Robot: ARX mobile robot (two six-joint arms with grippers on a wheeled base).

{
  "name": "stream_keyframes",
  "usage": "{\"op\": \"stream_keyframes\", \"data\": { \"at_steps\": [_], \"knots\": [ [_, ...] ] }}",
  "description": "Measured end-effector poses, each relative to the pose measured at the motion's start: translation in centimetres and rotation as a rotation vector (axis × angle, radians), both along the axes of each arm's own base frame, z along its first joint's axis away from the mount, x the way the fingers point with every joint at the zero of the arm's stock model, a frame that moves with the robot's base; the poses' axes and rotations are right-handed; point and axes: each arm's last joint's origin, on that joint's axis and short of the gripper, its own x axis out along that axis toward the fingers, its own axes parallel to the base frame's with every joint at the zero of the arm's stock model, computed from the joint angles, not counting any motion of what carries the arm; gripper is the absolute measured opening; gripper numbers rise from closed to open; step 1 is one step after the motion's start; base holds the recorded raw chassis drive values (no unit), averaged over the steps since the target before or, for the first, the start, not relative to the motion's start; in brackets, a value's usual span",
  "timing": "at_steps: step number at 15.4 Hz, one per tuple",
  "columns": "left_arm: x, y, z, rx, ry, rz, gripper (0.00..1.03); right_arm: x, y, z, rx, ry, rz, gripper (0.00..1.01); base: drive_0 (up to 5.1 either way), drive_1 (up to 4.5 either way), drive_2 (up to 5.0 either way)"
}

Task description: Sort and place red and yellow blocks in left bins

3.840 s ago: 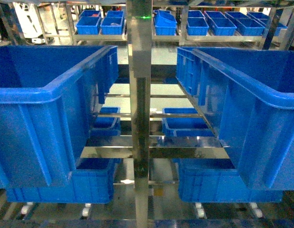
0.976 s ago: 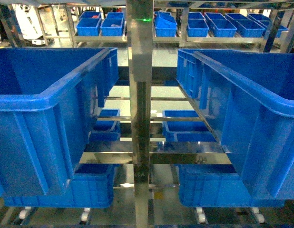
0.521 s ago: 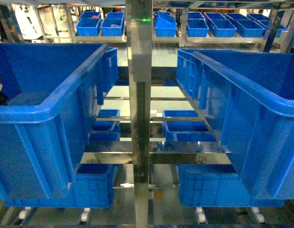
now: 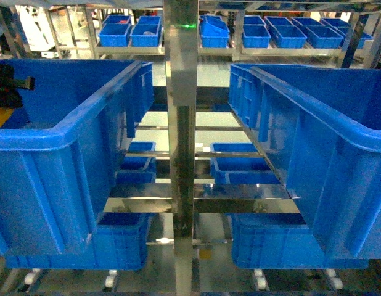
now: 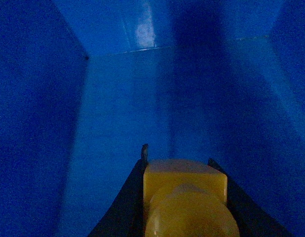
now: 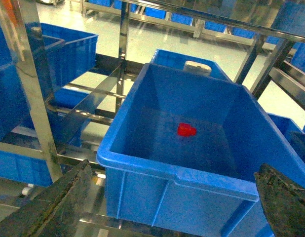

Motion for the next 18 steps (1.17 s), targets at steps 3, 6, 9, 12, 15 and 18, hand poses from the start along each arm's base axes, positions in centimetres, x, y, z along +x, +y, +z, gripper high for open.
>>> {"op": "stream_keyframes", "data": {
  "at_steps": [3, 6, 9, 12, 15, 18],
  "knots": [
    [0.9, 0.9, -4.6, -0.001, 0.075, -0.001, 0.42, 0.0, 0.0, 0.0, 0.0, 0.0, 0.0, 0.98, 0.0, 0.0, 0.0],
    [0.2, 1.6, -4.5, 0.033, -0.018, 0.008, 0.69, 0.0, 0.0, 0.0, 0.0, 0.001, 0.0, 0.98, 0.0, 0.0, 0.0],
    [-0.5, 1.4, -1.9, 0.057, -0.139, -0.018, 0.87, 0.0, 0.0, 0.0, -0.001, 0.001, 0.0, 0.98, 0.0, 0.0, 0.0],
    [-3.7, -1.4, 4.7, 0.031, -0.307, -0.156, 0.97, 0.0, 0.0, 0.0, -0.001, 0.001, 0.0, 0.98, 0.0, 0.0, 0.0],
    [-9.3, -3.3, 6.6, -0.102, -0.21, -0.286, 0.98, 0.0, 0.0, 0.0, 0.0, 0.0, 0.0, 0.98, 0.0, 0.0, 0.0],
    [-17.4, -1.2, 11.9, 0.017, -0.516, -0.141, 0.98, 0.0, 0.0, 0.0, 0.0, 0.001, 0.0, 0.98, 0.0, 0.0, 0.0]
  ]
}}
